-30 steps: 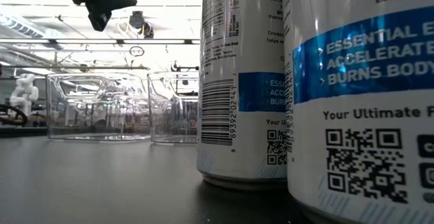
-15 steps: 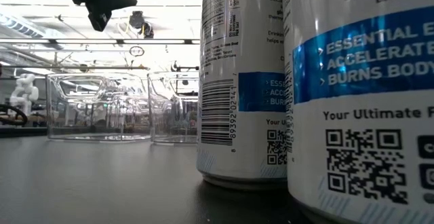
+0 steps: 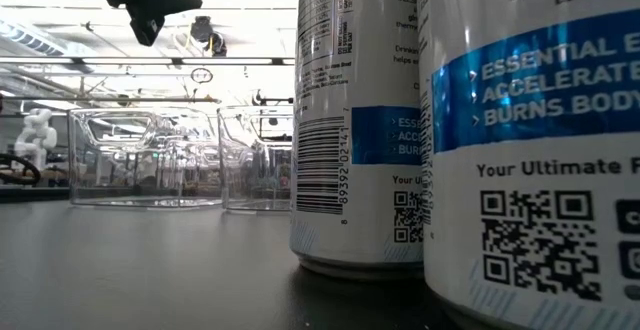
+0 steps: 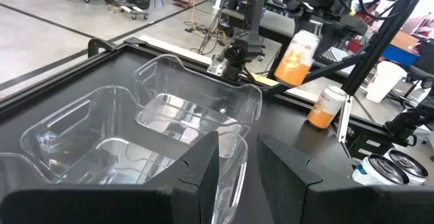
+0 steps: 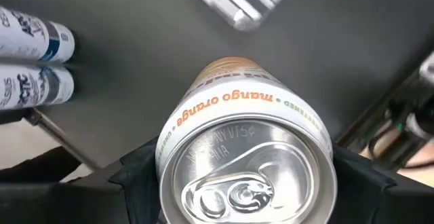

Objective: Sort soda cans
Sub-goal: Put the top yellow-white soda can into the right transparent bin

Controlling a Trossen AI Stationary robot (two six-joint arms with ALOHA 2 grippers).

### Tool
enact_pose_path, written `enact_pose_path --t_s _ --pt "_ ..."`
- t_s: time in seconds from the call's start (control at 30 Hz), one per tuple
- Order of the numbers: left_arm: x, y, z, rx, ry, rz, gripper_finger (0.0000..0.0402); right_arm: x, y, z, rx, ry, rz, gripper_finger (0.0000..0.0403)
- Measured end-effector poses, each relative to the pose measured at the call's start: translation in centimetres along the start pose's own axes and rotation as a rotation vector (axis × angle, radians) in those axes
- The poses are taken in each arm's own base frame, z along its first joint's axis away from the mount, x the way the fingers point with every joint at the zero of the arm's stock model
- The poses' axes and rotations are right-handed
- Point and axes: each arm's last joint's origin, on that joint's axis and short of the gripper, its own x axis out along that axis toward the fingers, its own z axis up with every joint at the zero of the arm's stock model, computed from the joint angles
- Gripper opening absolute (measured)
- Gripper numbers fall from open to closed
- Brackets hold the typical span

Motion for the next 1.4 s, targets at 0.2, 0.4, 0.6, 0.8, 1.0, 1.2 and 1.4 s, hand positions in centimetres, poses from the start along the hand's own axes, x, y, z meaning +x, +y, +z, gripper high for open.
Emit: enact_pose_path --t_s 0.2,0.4,0.6,0.8,1.0,1.2,1.4 --pt "0.0 0.0 0.0 0.0 0.0 0.0 0.0109 0.1 0.6 3.1 -0.052 -0.082 0.02 0.029" --pt "0.0 0.0 0.0 0.0 0.0 0.0 0.0109 -0.7 0.6 6.8 -0.072 -0.197 0.037 0.029" --pt "0.0 0.0 0.0 0.0 0.0 0.0 0.0109 0.1 0.9 11.2 -0.115 -0.243 0.048 0.029" --pt "0.0 0.0 0.0 0.001 -0.001 0.001 0.0109 2.6 1.0 15.4 -0.132 -0.183 -0.007 0.029" --pt "0.0 0.0 0.0 0.047 -0.003 0.007 0.0109 5.3 0.7 18.6 -0.127 -0.111 -0.082 0.029" --pt "0.0 0.0 0.0 0.054 -0.006 0.016 0.0109 7.1 -0.4 21.1 -0.068 -0.062 -0.134 0.029" --pt "0.0 0.0 0.0 0.052 -0.006 0.018 0.0109 8.4 -1.9 22.9 -0.03 0.0 -0.194 0.029"
